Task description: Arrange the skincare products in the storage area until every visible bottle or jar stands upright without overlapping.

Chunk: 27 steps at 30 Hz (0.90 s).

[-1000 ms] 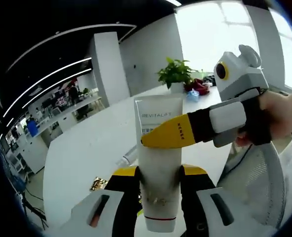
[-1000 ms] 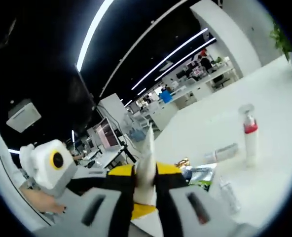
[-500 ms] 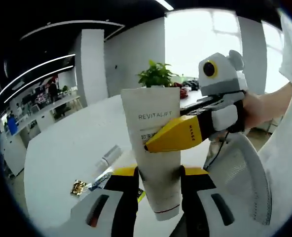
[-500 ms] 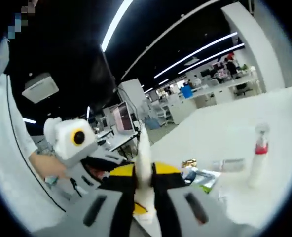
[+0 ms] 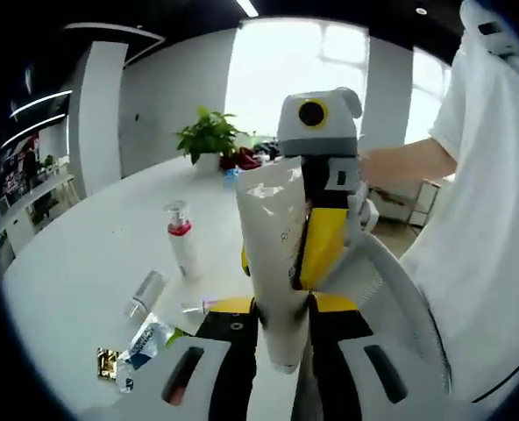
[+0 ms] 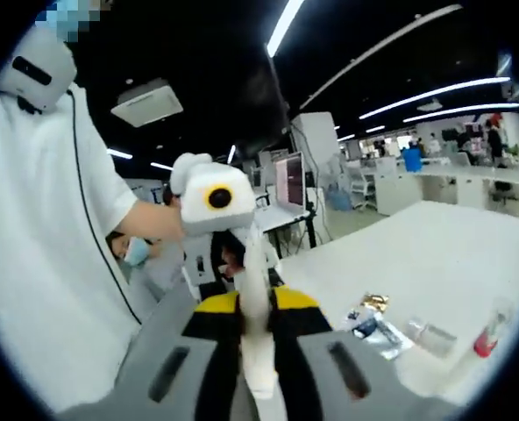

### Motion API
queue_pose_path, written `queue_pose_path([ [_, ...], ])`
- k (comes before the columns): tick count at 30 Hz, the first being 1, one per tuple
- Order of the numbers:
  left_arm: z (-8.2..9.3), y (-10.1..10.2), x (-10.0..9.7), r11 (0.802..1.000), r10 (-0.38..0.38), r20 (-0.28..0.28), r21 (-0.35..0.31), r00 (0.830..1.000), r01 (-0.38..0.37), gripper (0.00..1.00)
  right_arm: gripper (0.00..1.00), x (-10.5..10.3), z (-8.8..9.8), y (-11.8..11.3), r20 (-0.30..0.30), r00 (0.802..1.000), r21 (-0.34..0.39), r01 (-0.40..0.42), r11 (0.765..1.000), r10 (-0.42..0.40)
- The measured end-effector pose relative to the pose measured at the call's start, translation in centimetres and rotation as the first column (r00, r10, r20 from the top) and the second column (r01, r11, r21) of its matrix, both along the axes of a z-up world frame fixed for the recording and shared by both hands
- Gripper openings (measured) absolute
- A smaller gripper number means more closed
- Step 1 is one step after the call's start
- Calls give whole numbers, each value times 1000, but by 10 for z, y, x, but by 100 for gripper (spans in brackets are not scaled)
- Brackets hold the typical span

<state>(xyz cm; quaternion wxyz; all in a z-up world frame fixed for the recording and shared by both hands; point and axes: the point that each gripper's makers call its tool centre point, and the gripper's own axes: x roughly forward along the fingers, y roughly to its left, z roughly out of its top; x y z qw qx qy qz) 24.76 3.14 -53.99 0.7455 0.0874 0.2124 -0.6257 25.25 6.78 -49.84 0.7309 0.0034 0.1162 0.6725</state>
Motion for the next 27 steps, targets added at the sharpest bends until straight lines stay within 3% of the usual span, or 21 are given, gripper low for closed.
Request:
queue_pose_path([
  [5, 1, -7, -9, 998, -58, -31, -22, 998, 57, 17, 12, -7, 8, -4, -7, 996, 14, -86, 996, 86],
  [11, 1, -15, -8, 994, -104, 14, -13, 994, 104, 17, 12, -7, 6, -7, 1, 993, -6, -114, 993, 114],
  [21, -13, -20, 5, 996, -87, 81, 41, 993, 84, 15, 13, 1, -6, -13, 34, 997, -61, -71, 996, 73],
  [27, -19, -22, 14, 996, -79, 78, 47, 994, 75, 15, 15, 13, -14, -17, 12, 1000, -58, -3, 998, 4],
])
